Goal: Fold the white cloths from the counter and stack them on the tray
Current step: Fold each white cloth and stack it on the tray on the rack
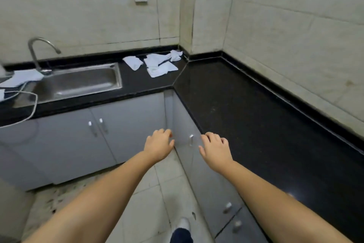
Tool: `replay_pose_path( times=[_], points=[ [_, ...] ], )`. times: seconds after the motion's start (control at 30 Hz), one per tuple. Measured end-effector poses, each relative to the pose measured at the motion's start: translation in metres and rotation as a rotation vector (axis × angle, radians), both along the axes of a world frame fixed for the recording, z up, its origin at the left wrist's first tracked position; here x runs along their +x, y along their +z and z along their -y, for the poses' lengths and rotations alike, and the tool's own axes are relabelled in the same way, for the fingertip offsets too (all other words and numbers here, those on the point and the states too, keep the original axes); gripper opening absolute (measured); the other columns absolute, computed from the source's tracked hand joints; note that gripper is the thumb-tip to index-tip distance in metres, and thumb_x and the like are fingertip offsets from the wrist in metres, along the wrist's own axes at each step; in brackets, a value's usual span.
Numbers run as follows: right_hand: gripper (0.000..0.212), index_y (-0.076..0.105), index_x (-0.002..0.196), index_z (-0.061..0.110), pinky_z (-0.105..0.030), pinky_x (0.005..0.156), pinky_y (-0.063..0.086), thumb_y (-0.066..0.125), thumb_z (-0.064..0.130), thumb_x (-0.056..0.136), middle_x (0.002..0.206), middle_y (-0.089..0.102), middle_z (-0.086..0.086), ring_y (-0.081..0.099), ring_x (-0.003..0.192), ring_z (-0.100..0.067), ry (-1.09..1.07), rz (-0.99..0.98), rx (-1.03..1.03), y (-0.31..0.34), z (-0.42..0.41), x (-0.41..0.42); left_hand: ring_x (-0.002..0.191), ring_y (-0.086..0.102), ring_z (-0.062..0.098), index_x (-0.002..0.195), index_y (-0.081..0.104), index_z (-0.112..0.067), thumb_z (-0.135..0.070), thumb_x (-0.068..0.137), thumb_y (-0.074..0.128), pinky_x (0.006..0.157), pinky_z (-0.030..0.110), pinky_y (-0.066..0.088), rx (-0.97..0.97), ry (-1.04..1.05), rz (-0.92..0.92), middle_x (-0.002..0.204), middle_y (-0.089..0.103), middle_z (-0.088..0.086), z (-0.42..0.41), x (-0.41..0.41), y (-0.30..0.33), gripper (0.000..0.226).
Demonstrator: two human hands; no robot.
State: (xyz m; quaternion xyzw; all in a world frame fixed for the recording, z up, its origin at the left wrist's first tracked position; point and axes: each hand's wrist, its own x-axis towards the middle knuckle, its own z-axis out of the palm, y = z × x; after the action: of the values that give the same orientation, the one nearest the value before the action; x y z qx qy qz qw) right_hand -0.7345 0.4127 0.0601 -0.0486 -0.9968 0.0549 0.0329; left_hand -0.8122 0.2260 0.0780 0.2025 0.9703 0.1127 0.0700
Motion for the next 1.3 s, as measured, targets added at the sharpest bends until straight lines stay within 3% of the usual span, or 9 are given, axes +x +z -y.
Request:
replay_pose_path(
  times=[0.23, 0.7, 0.9, 1.1, 1.2, 1.3],
  points=[
    [0.043, 0.035, 0.138, 0.019, -0.039, 0.107, 0.028, 0.031, 0.039, 0.100, 0.143, 0.036, -0.002, 0.036, 0.130, -0.021, 0.041, 0.126, 0.032, -0.009, -0.016, -0.150, 0.121, 0.045, 0.026, 0.126, 0.048, -0.015, -0.033, 0.098, 0.040, 0.099, 0.040, 0.040, -0.022, 0.033, 0.077, 0.127, 0.052, 0.008, -0.012, -0.134, -0.010, 0.034],
    [0.040, 0.042, 0.134, 0.019, -0.038, 0.103, 0.031, 0.032, 0.038, 0.100, 0.137, 0.043, -0.001, 0.040, 0.127, -0.021, 0.103, 0.133, -0.018, -0.025, -0.010, -0.426, 0.115, 0.048, 0.026, 0.122, 0.050, -0.016, -0.027, 0.096, 0.043, 0.094, 0.039, 0.041, 0.038, 0.071, 0.093, 0.121, 0.054, 0.007, -0.008, -0.409, -0.027, 0.029],
    [0.035, 0.048, 0.128, 0.019, -0.037, 0.102, 0.032, 0.038, 0.036, 0.099, 0.130, 0.049, -0.001, 0.044, 0.123, -0.021, 0.077, 0.167, -0.107, -0.042, 0.026, -0.560, 0.109, 0.049, 0.025, 0.118, 0.050, -0.015, -0.019, 0.096, 0.040, 0.090, 0.038, 0.041, -0.051, -0.045, 0.077, 0.118, 0.053, 0.006, -0.001, -0.551, -0.049, 0.025],
    [0.035, 0.048, 0.127, 0.019, -0.036, 0.101, 0.033, 0.047, 0.033, 0.095, 0.128, 0.051, -0.001, 0.045, 0.121, -0.021, 0.038, 0.187, -0.215, -0.060, 0.058, -0.649, 0.115, 0.046, 0.024, 0.135, 0.044, -0.020, -0.011, 0.093, 0.043, 0.090, 0.034, 0.039, -0.167, -0.333, 0.077, 0.127, 0.049, 0.005, 0.007, -0.643, -0.074, 0.042],
    [0.030, 0.054, 0.117, 0.016, -0.038, 0.093, 0.037, 0.052, 0.033, 0.092, 0.120, 0.054, -0.004, 0.049, 0.114, -0.024, 0.018, 0.224, -0.182, -0.074, 0.062, -0.668, 0.108, 0.047, 0.022, 0.135, 0.046, -0.023, -0.014, 0.094, 0.043, 0.087, 0.032, 0.038, -0.175, -0.467, 0.075, 0.121, 0.051, 0.003, 0.008, -0.662, -0.089, 0.042],
    [0.019, 0.064, 0.086, 0.016, -0.036, 0.069, 0.046, 0.072, 0.031, 0.077, 0.088, 0.063, -0.003, 0.062, 0.084, -0.024, -0.026, 0.181, -0.166, -0.082, 0.060, -0.676, 0.109, 0.047, 0.021, 0.129, 0.051, -0.021, -0.020, 0.095, 0.043, 0.087, 0.030, 0.036, -0.130, -0.512, 0.040, 0.118, 0.052, 0.003, 0.007, -0.671, -0.099, 0.034]
  ],
)
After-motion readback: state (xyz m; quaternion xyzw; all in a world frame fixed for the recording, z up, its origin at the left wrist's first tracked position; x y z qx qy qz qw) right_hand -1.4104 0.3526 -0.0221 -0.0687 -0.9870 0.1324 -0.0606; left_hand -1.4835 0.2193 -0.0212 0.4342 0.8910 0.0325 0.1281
